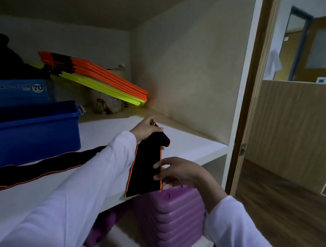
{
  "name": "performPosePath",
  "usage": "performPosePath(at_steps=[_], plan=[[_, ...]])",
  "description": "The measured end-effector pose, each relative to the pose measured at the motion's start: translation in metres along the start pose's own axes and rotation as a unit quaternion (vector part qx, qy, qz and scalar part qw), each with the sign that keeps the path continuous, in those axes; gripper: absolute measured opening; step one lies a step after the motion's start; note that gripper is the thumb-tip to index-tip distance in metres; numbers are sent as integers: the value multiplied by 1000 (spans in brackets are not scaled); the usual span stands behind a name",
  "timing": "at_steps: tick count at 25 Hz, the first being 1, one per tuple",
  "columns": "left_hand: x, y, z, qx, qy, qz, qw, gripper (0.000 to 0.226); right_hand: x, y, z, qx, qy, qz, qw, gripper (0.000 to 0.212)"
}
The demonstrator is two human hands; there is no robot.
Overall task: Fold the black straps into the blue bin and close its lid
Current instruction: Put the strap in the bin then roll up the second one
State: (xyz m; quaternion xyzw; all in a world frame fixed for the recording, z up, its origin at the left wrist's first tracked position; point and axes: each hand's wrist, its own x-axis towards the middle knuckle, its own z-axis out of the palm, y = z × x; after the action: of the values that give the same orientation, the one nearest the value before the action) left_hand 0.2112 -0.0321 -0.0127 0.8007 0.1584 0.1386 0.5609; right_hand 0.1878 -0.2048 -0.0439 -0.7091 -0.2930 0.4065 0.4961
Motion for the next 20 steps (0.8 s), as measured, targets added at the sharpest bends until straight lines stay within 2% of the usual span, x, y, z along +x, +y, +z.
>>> performPosePath(at_steps=[2,5,7,9,10,12,14,16,18,20], plan=[[-3,0,-2,137,13,13,990,77,3,0,6,-17,13,-2,1000,42],[-14,5,-6,247,6,56,967,80,8,-7,10,-142,27,-5,989,36],[-27,5,-11,319,35,91,943,67,16,-16,8,-274,100,-31,956,31],[-45,4,-17,335,103,152,924,31,29,-26,2,-368,208,-64,904,36],[-55,3,-21,312,107,166,929,14,35,-29,-1,-404,233,-81,881,44],[-74,3,-31,264,20,139,954,7,49,-35,-7,-484,183,-107,849,68],[-91,3,-36,266,-116,80,954,7,61,-37,-11,-513,111,-99,845,82],[-104,-3,-40,311,-178,49,932,16,74,-38,-10,-525,86,-97,841,71],[-115,-10,-40,355,-191,41,914,28,83,-42,-6,-529,88,-114,836,40],[-123,-19,-39,382,-186,53,904,31,86,-47,-8,-467,128,-124,866,16]])
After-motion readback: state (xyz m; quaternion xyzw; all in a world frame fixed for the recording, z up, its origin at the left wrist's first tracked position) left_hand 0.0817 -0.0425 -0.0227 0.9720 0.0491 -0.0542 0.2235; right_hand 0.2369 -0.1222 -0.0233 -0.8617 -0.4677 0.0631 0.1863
